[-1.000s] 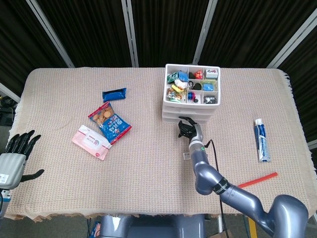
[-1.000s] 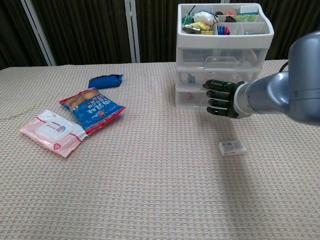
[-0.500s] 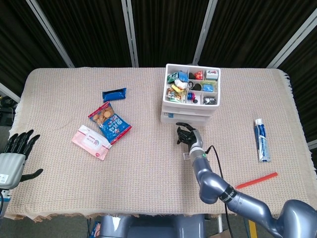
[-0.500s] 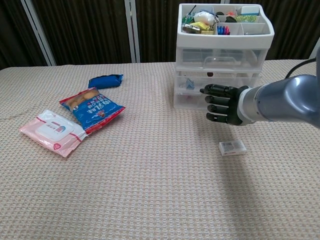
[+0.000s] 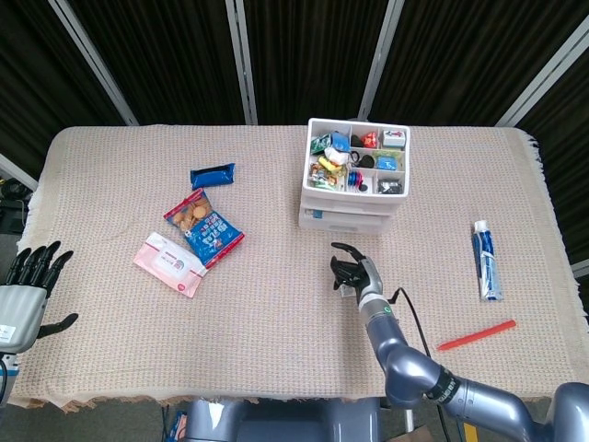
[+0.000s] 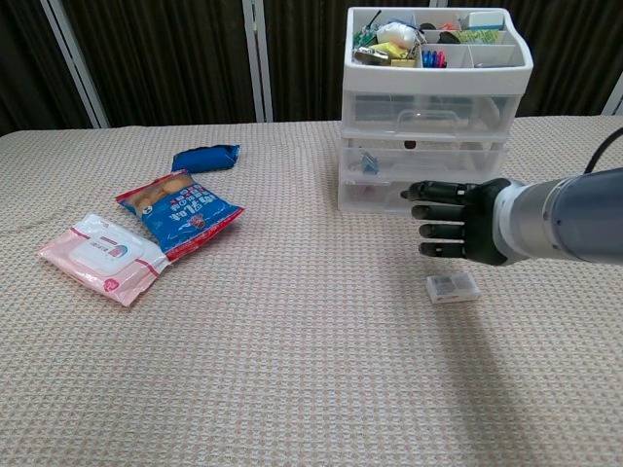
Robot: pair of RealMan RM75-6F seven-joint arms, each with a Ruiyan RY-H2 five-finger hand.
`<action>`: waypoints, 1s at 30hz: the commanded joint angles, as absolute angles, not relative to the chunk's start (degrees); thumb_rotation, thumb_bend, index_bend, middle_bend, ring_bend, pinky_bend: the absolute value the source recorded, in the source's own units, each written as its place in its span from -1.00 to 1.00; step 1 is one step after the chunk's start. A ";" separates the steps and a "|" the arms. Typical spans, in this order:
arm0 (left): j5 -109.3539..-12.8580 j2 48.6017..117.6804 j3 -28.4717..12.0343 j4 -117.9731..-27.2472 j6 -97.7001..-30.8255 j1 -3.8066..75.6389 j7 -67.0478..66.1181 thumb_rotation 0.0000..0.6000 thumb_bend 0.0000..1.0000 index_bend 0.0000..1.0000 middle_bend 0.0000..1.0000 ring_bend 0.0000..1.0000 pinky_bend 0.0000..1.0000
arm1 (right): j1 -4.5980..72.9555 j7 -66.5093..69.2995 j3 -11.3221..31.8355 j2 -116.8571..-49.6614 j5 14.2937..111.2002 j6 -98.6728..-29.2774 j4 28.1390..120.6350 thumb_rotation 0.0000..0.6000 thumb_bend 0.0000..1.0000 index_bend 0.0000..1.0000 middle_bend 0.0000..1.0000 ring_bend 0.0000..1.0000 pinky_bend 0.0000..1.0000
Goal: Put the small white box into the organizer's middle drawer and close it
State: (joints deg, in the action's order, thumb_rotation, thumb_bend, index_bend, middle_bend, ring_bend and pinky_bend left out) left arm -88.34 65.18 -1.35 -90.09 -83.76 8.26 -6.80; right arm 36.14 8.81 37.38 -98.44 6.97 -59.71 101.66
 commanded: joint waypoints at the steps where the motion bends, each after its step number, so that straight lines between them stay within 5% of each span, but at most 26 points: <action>1: -88.59 65.28 -1.30 -89.97 -83.98 8.21 -6.96 1.00 -0.85 -0.80 -1.00 -1.00 -1.00 | 35.06 4.55 33.62 -95.39 14.42 -63.85 106.09 1.00 -0.08 -0.45 0.65 0.60 0.44; 15: -88.93 65.72 -1.29 -89.50 -84.23 8.21 -7.57 1.00 -0.85 -0.80 -1.00 -1.00 -1.00 | 38.33 -10.95 26.29 -92.04 26.05 -72.88 103.12 1.00 -0.12 -0.46 0.64 0.60 0.44; 30: -89.00 65.61 -1.22 -89.64 -84.19 8.17 -7.03 1.00 -0.85 -0.80 -1.00 -1.00 -1.00 | 40.52 -12.09 28.43 -96.01 25.00 -72.49 94.90 1.00 -0.12 -0.47 0.64 0.60 0.44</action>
